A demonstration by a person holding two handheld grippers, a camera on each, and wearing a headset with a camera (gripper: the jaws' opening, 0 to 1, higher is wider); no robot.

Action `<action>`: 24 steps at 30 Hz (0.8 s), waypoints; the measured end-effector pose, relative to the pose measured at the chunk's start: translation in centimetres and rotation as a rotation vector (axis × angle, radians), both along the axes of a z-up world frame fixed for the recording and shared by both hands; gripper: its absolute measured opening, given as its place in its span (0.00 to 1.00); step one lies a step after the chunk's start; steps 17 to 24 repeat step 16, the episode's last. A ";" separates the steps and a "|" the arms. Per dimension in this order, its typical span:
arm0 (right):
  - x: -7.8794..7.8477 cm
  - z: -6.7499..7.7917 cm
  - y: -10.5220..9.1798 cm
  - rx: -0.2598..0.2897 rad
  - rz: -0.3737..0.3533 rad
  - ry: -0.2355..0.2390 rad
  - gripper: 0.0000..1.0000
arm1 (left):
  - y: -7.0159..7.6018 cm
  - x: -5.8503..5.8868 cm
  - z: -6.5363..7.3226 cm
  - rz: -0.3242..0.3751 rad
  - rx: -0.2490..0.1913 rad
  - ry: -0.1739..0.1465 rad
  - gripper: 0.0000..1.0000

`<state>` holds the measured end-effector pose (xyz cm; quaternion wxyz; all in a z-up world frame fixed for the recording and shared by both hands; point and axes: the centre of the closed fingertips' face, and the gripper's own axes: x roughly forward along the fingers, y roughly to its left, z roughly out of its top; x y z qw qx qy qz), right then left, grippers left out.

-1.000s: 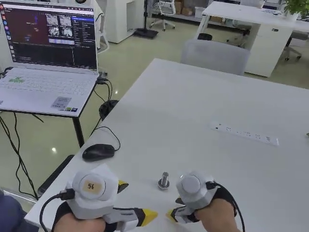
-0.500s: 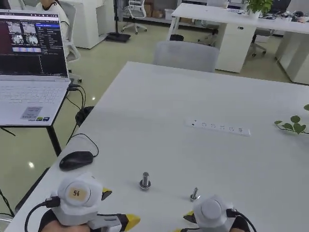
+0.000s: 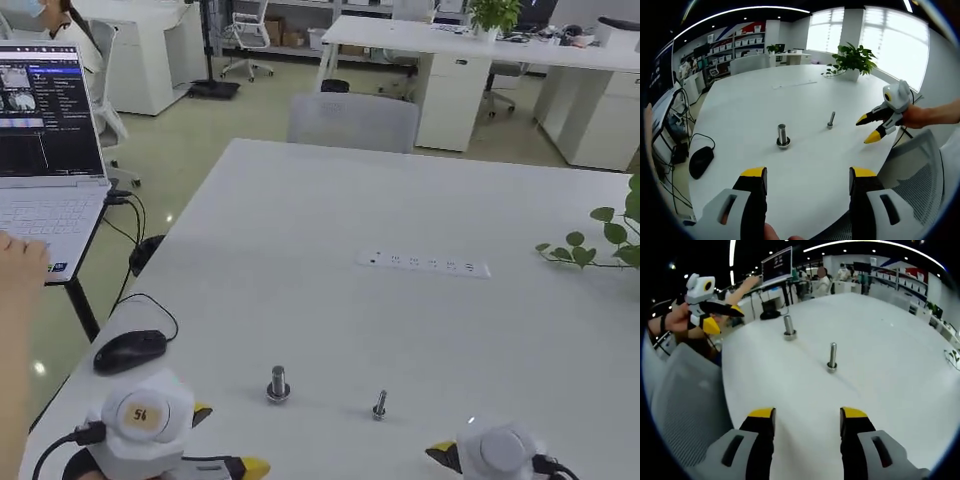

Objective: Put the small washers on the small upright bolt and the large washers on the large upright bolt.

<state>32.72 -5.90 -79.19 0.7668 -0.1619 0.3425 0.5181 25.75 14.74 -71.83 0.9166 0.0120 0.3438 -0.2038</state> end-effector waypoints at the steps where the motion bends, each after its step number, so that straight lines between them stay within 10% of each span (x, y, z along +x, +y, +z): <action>1: 0.2 0.2 -0.2 0.010 -0.008 -0.002 0.55 | -0.1 0.0 0.0 -0.001 -0.001 0.000 0.66; 24: 0.0 0.2 -1.1 0.022 -0.033 -0.022 0.57 | -0.7 0.1 0.3 -0.009 -0.002 -0.009 0.67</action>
